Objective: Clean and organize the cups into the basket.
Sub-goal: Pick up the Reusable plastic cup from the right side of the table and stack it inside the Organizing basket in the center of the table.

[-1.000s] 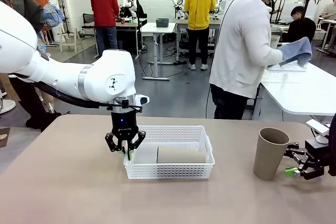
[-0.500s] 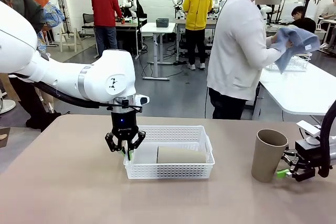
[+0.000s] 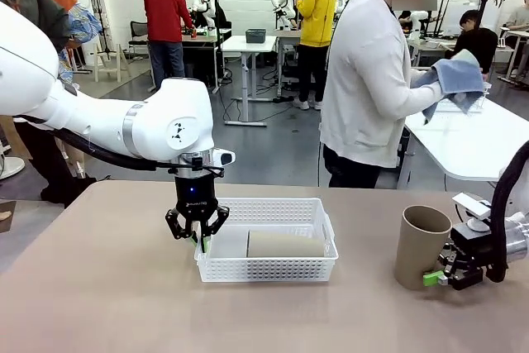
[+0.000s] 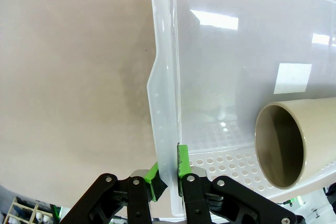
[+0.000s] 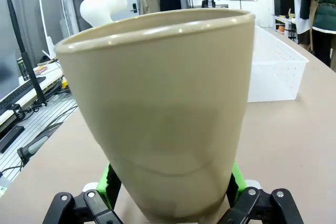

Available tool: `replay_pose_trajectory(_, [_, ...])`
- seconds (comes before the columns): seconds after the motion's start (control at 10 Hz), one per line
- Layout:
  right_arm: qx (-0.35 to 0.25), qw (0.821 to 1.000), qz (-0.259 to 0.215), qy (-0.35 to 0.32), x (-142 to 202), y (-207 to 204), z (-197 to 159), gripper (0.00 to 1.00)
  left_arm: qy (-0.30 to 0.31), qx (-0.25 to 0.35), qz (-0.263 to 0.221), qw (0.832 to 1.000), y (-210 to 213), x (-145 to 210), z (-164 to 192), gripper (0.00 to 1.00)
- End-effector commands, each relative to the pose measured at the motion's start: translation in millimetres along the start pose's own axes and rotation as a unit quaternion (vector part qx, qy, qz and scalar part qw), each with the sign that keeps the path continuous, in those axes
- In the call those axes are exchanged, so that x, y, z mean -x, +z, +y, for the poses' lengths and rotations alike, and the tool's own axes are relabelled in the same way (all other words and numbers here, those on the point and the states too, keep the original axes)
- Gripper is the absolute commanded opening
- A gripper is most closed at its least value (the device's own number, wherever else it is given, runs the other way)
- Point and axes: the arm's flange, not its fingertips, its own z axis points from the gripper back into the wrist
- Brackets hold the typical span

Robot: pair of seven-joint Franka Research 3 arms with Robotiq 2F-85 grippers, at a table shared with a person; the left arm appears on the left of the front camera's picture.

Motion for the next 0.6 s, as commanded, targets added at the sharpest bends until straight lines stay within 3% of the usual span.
replay_pose_trajectory(0.0, [-0.003,1.0,-0.016,0.017,3.2,-7.8,-5.9,1.0,0.0,0.001,-0.003,1.0,0.7,0.3,-1.1,0.0])
replay_pose_trajectory(0.1, [-0.008,1.0,-0.022,0.016,6.2,-6.0,-5.9,0.98,0.0,0.001,-0.003,1.0,0.7,0.3,-1.1,0.0])
replay_pose_trajectory(0.2, [-0.008,1.0,-0.027,0.013,7.4,-2.5,-5.1,0.42,0.0,0.001,-0.003,1.0,0.7,0.3,-1.1,0.0])
replay_pose_trajectory(0.3, [-0.004,0.999,-0.031,0.014,6.6,-1.7,-6.3,0.4,0.0,0.001,-0.003,1.0,0.7,0.3,-1.1,0.0])
replay_pose_trajectory(0.4, [-0.003,0.999,-0.032,0.015,7.0,-2.3,-7.1,0.0,0.0,0.001,-0.003,1.0,0.7,0.3,-1.1,0.0])
replay_pose_trajectory(0.5, [0.004,0.999,-0.028,0.017,6.2,-1.6,-5.0,0.0,0.0,0.001,-0.003,1.0,0.7,0.3,-1.1,0.0])
